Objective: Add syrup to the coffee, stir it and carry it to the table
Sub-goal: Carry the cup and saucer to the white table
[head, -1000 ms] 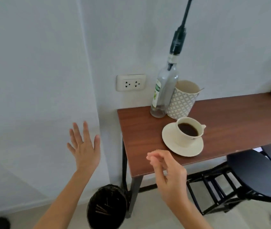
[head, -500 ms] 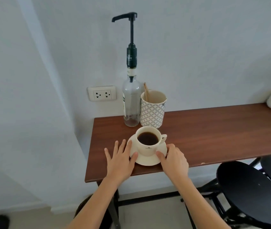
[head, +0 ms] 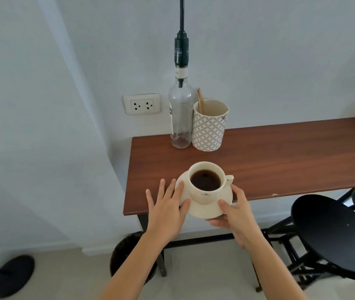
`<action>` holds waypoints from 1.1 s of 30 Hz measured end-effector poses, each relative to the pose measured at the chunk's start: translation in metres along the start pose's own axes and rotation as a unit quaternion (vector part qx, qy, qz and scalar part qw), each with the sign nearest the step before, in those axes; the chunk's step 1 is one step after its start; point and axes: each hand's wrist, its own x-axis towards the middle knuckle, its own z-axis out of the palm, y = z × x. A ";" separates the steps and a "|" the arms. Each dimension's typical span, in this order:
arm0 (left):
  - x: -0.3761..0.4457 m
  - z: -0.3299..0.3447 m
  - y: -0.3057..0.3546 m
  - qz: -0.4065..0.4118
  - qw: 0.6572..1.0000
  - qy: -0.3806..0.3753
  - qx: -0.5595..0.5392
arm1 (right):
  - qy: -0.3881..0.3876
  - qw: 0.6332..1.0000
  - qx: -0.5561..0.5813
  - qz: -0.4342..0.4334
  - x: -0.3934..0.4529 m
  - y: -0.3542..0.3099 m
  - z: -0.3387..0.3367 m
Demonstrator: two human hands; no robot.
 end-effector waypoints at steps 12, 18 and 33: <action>-0.074 0.012 0.012 -0.056 0.990 0.078 -0.101 | -0.094 0.995 0.022 0.022 -0.038 0.012 -0.019; -0.138 0.004 0.031 -0.138 0.950 0.138 -0.245 | -0.190 0.982 -0.021 0.012 -0.065 0.007 -0.023; -0.397 -0.042 -0.010 -0.306 0.855 0.305 -0.286 | -0.438 0.893 -0.106 0.000 -0.244 0.050 0.077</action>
